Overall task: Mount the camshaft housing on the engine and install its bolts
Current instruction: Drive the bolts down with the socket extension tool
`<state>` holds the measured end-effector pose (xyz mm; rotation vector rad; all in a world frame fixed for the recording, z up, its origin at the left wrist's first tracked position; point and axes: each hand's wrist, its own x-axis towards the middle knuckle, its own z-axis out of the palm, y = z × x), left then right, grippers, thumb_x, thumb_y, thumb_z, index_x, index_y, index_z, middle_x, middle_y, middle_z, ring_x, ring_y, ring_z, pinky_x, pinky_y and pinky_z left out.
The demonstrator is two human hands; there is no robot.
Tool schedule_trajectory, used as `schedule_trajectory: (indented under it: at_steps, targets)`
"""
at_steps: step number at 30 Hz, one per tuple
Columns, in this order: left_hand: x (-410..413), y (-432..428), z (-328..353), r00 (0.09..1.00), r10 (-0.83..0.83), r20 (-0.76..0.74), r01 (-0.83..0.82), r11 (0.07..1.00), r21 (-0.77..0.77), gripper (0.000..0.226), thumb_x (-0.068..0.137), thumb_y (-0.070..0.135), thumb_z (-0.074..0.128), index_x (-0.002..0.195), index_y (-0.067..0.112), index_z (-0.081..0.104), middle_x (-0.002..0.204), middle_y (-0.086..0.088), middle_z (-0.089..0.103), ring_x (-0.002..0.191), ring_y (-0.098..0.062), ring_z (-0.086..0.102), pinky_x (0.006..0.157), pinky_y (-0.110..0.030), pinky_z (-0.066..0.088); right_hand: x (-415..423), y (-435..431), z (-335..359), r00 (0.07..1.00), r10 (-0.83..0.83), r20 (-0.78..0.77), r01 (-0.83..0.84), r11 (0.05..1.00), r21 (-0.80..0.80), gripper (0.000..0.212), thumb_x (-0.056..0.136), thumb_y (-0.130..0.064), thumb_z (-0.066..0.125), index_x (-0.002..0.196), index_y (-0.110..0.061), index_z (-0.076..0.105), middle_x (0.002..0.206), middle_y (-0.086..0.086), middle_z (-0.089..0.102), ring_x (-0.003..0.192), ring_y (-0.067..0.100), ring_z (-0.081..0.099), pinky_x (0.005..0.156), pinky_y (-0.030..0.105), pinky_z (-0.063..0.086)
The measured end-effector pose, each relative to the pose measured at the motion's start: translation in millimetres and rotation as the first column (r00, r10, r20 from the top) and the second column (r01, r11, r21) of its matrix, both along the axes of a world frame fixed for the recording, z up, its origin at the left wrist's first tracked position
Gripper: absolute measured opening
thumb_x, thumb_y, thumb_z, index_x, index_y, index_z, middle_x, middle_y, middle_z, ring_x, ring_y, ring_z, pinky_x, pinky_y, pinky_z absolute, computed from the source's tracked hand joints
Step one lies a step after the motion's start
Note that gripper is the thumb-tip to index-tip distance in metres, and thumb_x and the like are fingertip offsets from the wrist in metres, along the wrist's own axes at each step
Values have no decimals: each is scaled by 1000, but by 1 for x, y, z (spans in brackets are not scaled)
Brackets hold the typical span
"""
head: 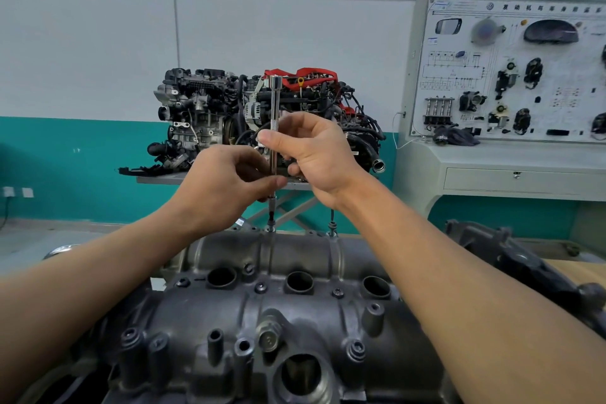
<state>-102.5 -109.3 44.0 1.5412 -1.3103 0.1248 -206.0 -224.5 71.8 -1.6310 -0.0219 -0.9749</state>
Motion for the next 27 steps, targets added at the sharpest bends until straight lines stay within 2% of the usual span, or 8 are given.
schedule_trajectory:
  at_steps: [4,9,11,15,18,21,24,27]
  targets:
    - [0,1,1,1000,9,-15,-9,1000,12,19,75,17,84,76,8,68,64,-1,74,53,-6,68,50,-13,50,0,2,0,1000,-2,-13,2,1000,13,16,82,-5,77,90,-12,65,73,-5,60,50,-4,55,46,8,41]
    - [1,2,0,999,22,33,-23,999,28,11,82,16,80,80,11,69,70,-3,75,63,-12,73,58,-18,55,-1,2,3,998,-23,-60,25,999,24,7,87,-17,73,93,-15,72,72,-6,59,58,4,48,45,18,35]
    - [2,2,-1,998,21,51,-23,999,44,6,86,16,76,83,17,70,75,-1,76,70,-13,73,62,-21,58,-2,2,4,996,-24,-82,26,999,30,11,92,-16,67,100,-11,73,71,-4,55,59,7,44,46,20,33]
    - [0,3,-2,997,-45,58,41,997,71,16,92,8,67,89,23,72,82,4,78,78,-10,74,67,-18,57,-3,3,3,987,7,-159,-6,1000,9,15,96,-14,59,100,-7,72,62,-3,43,57,8,39,46,20,30]
    - [-1,3,-1,997,-62,54,58,996,68,7,92,14,69,91,18,74,83,4,78,81,-10,74,74,-23,59,-2,2,1,991,-24,-131,22,1000,-17,8,92,-13,67,94,-6,70,54,-12,52,48,0,48,42,14,36]
    - [0,3,-1,998,-3,56,1,999,33,11,82,25,79,84,15,74,75,1,77,72,-11,73,68,-21,59,0,1,0,996,-60,-71,58,998,-22,10,85,-10,76,86,-6,67,60,-10,59,46,-3,53,44,9,39]
    - [1,2,0,1000,10,-7,-10,1000,4,14,78,20,83,75,13,71,68,-1,75,63,-13,72,58,-16,55,1,0,-1,995,-81,-56,80,997,-22,16,81,-11,80,79,-10,64,67,-4,59,45,-4,52,45,9,40]
    - [2,1,1,1000,19,12,-19,1000,7,14,78,18,83,75,14,70,66,2,75,57,-5,69,54,-12,51,1,0,0,996,-70,-56,70,997,-13,14,82,-13,79,78,-12,65,61,-9,58,46,-3,52,43,9,39]
